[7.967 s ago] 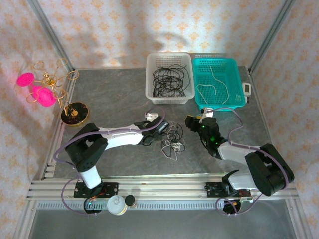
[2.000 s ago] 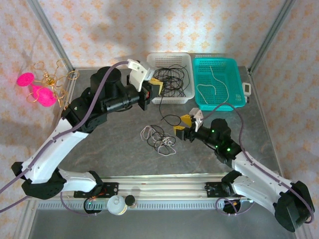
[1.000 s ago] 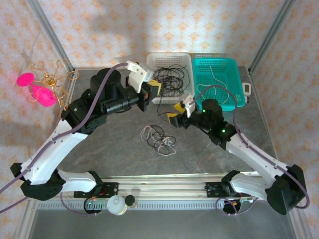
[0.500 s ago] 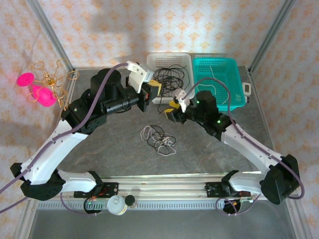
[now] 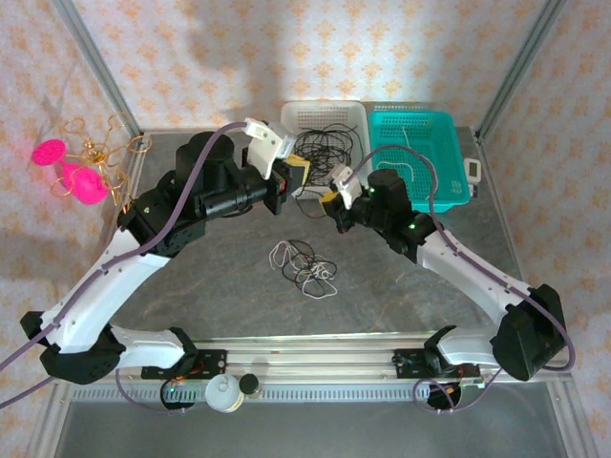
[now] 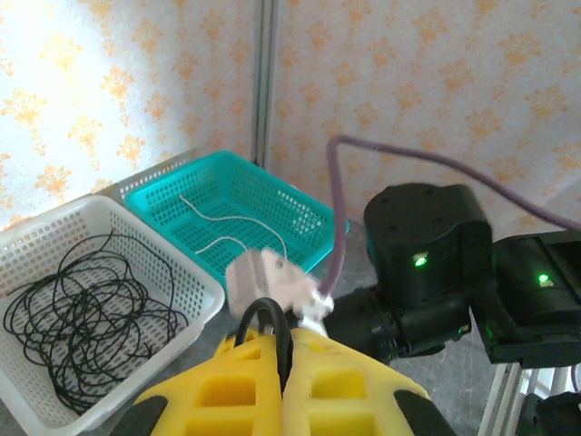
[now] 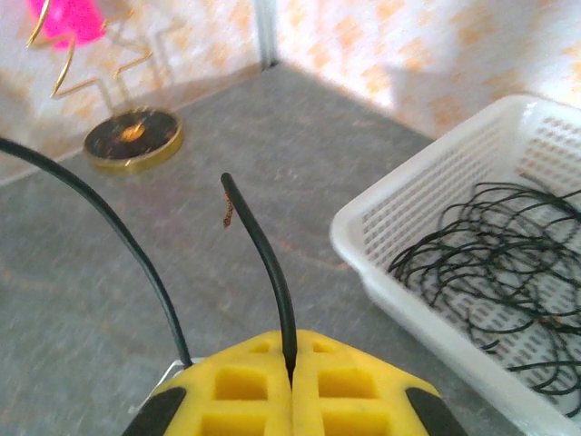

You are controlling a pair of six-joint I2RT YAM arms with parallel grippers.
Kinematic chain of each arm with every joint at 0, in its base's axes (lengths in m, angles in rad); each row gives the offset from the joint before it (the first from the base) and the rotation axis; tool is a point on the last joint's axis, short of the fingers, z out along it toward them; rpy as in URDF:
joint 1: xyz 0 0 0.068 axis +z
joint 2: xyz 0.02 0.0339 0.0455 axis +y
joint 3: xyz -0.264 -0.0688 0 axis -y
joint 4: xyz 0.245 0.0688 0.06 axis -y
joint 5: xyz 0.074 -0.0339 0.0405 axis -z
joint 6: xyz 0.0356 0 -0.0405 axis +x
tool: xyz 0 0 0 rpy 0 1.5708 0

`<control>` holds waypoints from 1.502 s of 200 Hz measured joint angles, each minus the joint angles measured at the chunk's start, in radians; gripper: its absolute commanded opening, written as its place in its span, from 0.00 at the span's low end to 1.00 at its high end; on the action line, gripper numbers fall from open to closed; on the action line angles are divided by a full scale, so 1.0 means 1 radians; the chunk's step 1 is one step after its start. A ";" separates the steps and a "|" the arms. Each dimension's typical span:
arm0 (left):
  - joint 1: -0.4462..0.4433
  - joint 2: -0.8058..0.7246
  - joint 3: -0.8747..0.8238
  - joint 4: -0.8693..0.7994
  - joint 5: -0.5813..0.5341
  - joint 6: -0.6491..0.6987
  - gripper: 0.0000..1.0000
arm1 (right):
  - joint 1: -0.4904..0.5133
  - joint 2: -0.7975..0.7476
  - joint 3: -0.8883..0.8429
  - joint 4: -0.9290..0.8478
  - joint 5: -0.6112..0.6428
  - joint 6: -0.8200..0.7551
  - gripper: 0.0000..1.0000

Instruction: Untangle the cables

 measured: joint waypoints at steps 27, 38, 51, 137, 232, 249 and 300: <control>0.000 -0.015 -0.048 0.000 -0.034 0.000 0.00 | -0.098 -0.055 -0.088 0.132 0.047 0.196 0.00; 0.000 -0.034 -0.080 0.000 -0.055 -0.001 0.00 | -0.152 -0.080 -0.124 0.183 0.056 0.288 0.00; 0.000 -0.062 -0.120 -0.001 -0.081 -0.002 0.00 | -0.212 -0.110 -0.151 0.235 0.063 0.392 0.00; 0.001 -0.198 -0.481 0.025 -0.185 -0.091 0.00 | -0.424 -0.093 -0.013 0.438 0.060 0.880 0.00; 0.001 -0.207 -0.752 0.219 -0.149 -0.197 0.00 | -0.440 0.065 0.094 0.696 0.060 1.273 0.00; 0.001 -0.206 -0.783 0.266 -0.145 -0.212 0.00 | -0.440 0.095 0.095 0.741 0.053 1.356 0.01; 0.001 -0.197 -0.871 0.410 -0.141 -0.256 0.00 | -0.430 0.129 0.084 0.869 0.052 1.597 0.01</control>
